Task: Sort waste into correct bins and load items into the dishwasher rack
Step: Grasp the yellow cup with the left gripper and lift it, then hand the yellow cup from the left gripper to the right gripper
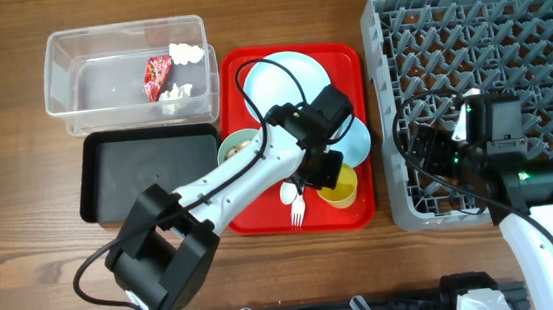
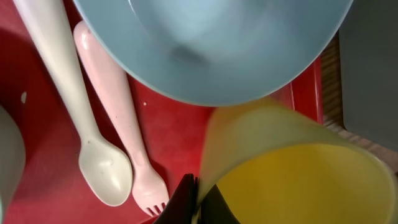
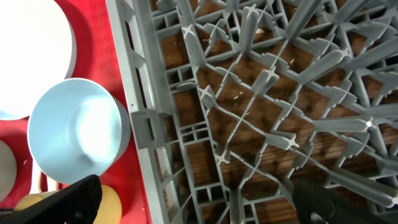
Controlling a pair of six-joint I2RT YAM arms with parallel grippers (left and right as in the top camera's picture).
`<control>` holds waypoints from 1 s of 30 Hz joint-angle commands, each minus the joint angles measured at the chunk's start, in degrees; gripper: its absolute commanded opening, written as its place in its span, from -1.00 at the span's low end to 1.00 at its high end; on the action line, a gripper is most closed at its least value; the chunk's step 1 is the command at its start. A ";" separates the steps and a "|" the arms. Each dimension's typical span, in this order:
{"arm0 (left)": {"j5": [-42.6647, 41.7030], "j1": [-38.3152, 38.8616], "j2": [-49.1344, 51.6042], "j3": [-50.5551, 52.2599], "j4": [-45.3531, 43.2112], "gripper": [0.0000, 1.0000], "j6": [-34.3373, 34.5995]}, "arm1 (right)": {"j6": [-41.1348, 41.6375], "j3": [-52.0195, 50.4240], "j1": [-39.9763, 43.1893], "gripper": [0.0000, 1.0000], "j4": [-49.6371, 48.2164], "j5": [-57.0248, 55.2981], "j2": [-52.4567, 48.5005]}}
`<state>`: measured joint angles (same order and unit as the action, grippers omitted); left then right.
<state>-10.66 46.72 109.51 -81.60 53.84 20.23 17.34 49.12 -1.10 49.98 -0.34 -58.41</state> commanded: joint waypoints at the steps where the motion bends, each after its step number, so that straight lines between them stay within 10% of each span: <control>1: -0.92 1.07 0.70 -0.15 1.01 -0.92 -0.07 | 0.70 1.33 -0.11 1.00 0.20 -1.42 -0.26; 10: -12.90 -9.42 -9.29 -0.17 2.95 -0.92 -4.07 | 0.46 1.33 -0.11 1.00 -2.19 0.07 -0.26; 17: -39.41 -27.69 -13.05 -0.17 -10.27 -0.92 -1.31 | -21.68 1.33 -0.11 1.00 -10.36 34.49 -2.29; 30: -62.75 -31.08 -5.33 -0.15 -20.24 -0.92 6.36 | -27.19 1.27 -0.11 0.99 -28.83 67.73 -17.25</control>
<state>-65.71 15.57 103.20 -81.71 33.78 25.87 -8.40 49.23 -1.08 26.17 58.39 -73.34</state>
